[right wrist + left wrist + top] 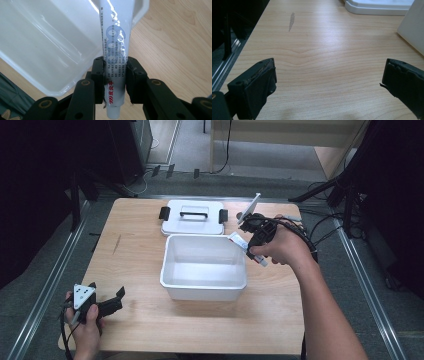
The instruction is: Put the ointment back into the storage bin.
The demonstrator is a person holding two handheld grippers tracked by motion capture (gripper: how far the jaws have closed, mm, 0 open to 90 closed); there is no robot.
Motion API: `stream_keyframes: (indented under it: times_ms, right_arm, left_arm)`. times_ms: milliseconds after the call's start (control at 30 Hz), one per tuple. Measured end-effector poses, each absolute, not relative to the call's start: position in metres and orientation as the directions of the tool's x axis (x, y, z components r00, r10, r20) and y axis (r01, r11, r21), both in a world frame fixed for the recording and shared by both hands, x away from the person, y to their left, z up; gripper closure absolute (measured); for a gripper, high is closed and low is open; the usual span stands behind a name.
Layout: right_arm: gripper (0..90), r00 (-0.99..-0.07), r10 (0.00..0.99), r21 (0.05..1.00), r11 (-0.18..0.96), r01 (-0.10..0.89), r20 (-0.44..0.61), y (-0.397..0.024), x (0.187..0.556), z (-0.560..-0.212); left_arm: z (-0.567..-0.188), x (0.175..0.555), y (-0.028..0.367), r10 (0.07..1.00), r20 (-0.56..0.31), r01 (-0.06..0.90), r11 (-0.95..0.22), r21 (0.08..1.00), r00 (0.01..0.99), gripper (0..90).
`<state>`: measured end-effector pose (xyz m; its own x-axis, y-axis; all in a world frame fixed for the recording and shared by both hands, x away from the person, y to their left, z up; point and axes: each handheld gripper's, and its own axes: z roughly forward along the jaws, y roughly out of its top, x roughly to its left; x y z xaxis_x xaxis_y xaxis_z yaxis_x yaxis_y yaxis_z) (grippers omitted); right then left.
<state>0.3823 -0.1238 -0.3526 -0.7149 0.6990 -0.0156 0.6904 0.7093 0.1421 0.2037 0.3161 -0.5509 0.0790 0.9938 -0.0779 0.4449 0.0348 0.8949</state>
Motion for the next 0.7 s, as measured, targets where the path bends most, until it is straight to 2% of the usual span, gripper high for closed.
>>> stream_keyframes:
  times_ms: [200, 400, 467, 700]
  right_arm:
    - [72.2, -0.765, 0.644, 0.156, 0.757, 0.634, -0.011, -0.109, 0.379, -0.352]
    - [72.2, -0.849, 0.527, 0.176, 0.838, 0.516, -0.023, -0.095, 0.375, -0.353]
    - [72.2, -0.890, 0.455, 0.186, 0.878, 0.441, -0.036, -0.088, 0.372, -0.355]
    - [72.2, -0.947, 0.319, 0.197, 0.931, 0.307, -0.033, -0.078, 0.365, -0.356]
  left_arm:
    - [-0.551, 0.204, 0.316, 0.994, -0.080, 0.444, 0.037, 0.895, 0.078, 0.2]
    - [-0.551, 0.204, 0.316, 0.994, -0.081, 0.445, 0.038, 0.895, 0.079, 0.2]
    - [-0.551, 0.204, 0.316, 0.994, -0.081, 0.445, 0.038, 0.895, 0.079, 0.2]
    - [-0.551, 0.204, 0.316, 0.993, -0.083, 0.448, 0.038, 0.893, 0.080, 0.2]
